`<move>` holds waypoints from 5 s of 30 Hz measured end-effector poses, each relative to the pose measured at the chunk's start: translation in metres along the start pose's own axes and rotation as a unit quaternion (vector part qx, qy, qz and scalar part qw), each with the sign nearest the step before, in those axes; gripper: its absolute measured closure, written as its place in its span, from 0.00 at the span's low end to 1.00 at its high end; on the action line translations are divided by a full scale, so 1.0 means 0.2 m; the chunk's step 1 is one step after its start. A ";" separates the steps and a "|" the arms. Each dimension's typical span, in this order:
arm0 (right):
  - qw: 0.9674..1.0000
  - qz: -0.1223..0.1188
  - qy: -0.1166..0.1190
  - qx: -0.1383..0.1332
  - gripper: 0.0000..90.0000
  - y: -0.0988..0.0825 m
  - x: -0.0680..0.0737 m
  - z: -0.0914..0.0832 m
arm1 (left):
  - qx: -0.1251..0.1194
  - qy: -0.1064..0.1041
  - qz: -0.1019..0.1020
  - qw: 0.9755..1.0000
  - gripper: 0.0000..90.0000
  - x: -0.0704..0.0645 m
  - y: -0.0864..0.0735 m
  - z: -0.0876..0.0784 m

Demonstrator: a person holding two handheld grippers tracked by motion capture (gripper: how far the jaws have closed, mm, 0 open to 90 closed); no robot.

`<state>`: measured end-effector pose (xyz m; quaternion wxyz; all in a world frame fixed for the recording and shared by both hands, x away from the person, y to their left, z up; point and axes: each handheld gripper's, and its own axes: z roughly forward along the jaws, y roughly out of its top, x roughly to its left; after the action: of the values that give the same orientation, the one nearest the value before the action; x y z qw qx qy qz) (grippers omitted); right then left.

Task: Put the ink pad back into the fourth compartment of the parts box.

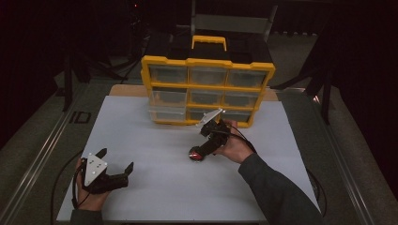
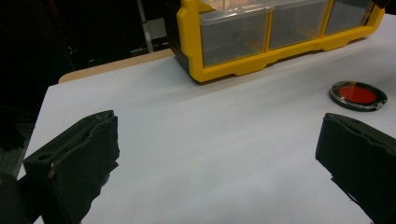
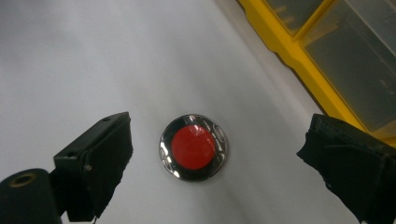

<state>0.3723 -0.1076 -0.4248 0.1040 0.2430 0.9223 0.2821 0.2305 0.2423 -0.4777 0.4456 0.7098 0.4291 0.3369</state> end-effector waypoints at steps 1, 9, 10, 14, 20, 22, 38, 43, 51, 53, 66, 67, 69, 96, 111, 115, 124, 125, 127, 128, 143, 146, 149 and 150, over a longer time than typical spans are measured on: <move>1.000 0.001 0.000 0.002 0.09 0.00 0.00 0.01 | 0.000 0.000 0.000 1.000 0.00 0.00 0.00 0.00; 1.000 0.004 0.005 0.012 0.09 0.00 0.01 0.05 | -0.001 0.000 -0.001 1.000 0.00 0.00 0.00 0.00; 1.000 0.002 0.006 0.013 0.09 0.00 0.01 0.05 | -0.001 0.000 -0.001 1.000 0.00 0.00 0.00 0.00; 1.000 0.002 0.008 0.020 0.09 0.00 0.01 0.08 | -0.001 0.000 0.000 1.000 0.00 0.00 0.00 0.00; 0.999 0.003 0.013 0.031 0.09 0.00 0.01 0.12 | 0.000 0.001 0.000 1.000 0.00 0.00 0.00 0.00; 0.999 0.002 0.014 0.035 0.09 0.00 0.01 0.13 | -0.001 0.001 0.000 1.000 0.00 0.00 0.00 0.00; 0.998 0.009 0.021 0.061 0.09 -0.02 0.02 0.22 | -0.001 0.001 0.001 1.000 0.00 0.00 0.00 -0.01; 0.997 0.008 0.025 0.066 0.09 -0.03 0.02 0.26 | -0.001 0.001 0.002 1.000 0.00 0.00 0.00 -0.01; 0.996 0.009 0.029 0.080 0.09 -0.04 0.02 0.30 | 0.000 0.001 0.002 1.000 0.00 0.00 0.00 -0.01; 0.996 0.016 0.030 0.081 0.09 -0.04 0.03 0.31 | -0.001 0.001 0.002 1.000 0.00 0.00 0.00 0.00; 0.994 0.023 0.027 0.107 0.09 -0.07 0.03 0.38 | 0.000 0.001 0.002 1.000 0.00 0.00 0.00 0.00; 0.994 0.019 0.028 0.102 0.09 -0.07 0.03 0.39 | 0.000 0.001 0.002 1.000 0.00 0.00 0.00 0.00; 0.994 0.025 0.028 0.107 0.09 -0.07 0.03 0.39 | 0.000 0.001 0.002 1.000 0.00 0.00 0.00 -0.01; 0.993 0.028 0.022 0.112 0.24 -0.09 0.03 0.41 | 0.000 0.002 0.004 1.000 0.00 0.00 0.00 0.00; 0.993 0.029 0.016 0.112 0.33 -0.09 0.05 0.40 | 0.001 0.002 0.007 1.000 0.00 -0.01 0.00 0.00; 0.993 0.029 0.015 0.114 0.33 -0.09 0.06 0.40 | 0.002 0.002 0.007 1.000 0.00 -0.01 0.00 0.00; 0.993 0.020 0.014 0.113 0.33 -0.08 0.06 0.40 | 0.003 0.001 0.007 1.000 0.00 -0.01 0.00 0.00; 0.993 0.017 0.015 0.113 0.33 -0.08 0.06 0.40 | 0.002 0.001 0.007 1.000 0.00 -0.01 0.00 0.00; 0.993 0.017 0.016 0.114 0.33 -0.08 0.06 0.40 | 0.003 0.001 0.007 1.000 0.00 -0.01 0.00 0.00; 0.993 0.018 0.017 0.114 0.33 -0.08 0.06 0.40 | 0.003 0.001 0.008 1.000 0.00 -0.01 0.00 0.00; 0.993 0.030 0.027 0.110 0.33 -0.07 0.04 0.35 | 0.003 0.001 0.008 1.000 0.00 -0.01 0.00 0.00; 0.993 0.033 0.027 0.111 0.33 -0.07 0.04 0.35 | 0.003 0.001 0.008 1.000 0.00 -0.01 0.00 0.00; 0.993 0.032 0.028 0.109 0.33 -0.07 0.04 0.34 | 0.003 0.001 0.008 1.000 0.00 -0.01 0.00 0.00; 0.993 0.032 0.027 0.109 0.33 -0.07 0.04 0.34 | 0.003 0.002 0.008 1.000 0.00 -0.01 0.00 0.00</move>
<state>0.3824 -0.0809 -0.4888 0.0424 0.2747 0.9417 0.1894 0.2299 0.2409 -0.4783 0.4404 0.7138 0.4251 0.3403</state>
